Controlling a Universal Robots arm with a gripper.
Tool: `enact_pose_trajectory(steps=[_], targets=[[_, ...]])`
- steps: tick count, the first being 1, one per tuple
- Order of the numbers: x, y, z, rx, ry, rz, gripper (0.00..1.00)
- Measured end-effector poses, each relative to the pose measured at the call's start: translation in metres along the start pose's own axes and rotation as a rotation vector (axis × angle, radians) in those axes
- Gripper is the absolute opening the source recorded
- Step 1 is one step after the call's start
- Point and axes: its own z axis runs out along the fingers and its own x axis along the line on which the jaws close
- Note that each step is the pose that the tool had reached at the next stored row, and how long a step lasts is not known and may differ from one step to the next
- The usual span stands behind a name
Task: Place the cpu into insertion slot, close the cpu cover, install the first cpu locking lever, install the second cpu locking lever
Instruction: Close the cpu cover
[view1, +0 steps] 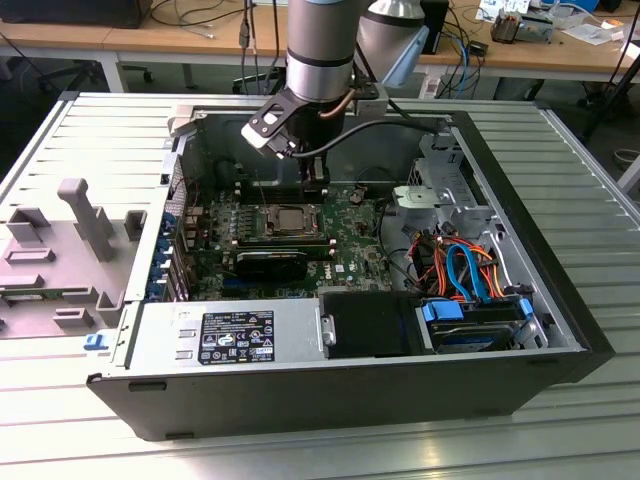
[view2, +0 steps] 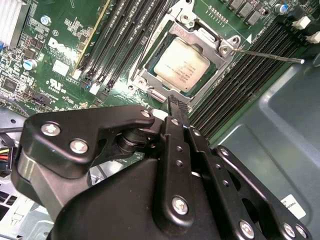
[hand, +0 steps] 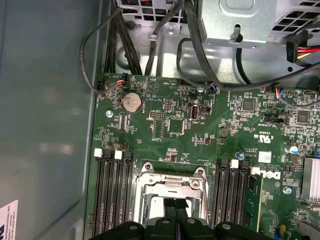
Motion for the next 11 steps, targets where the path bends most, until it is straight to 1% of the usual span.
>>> enact_pose_trajectory(steps=[11], targets=[[0.0007,-0.0073,0.0004,0.0000,-0.0001,0.000,0.11]])
